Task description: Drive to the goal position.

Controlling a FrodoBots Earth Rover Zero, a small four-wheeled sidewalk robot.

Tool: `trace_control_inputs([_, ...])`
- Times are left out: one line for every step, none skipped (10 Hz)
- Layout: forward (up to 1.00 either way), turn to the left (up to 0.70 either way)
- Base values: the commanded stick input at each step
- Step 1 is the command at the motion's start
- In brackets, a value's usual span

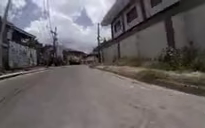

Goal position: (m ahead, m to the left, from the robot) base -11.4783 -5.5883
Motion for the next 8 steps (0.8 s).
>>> trace_control_inputs([1.0,0.0])
trace_control_inputs([1.0,0.0])
trace_control_inputs([1.0,0.0])
trace_control_inputs([1.0,0.0])
trace_control_inputs([1.0,0.0])
trace_control_inputs([1.0,0.0])
trace_control_inputs([1.0,0.0])
trace_control_inputs([1.0,0.0])
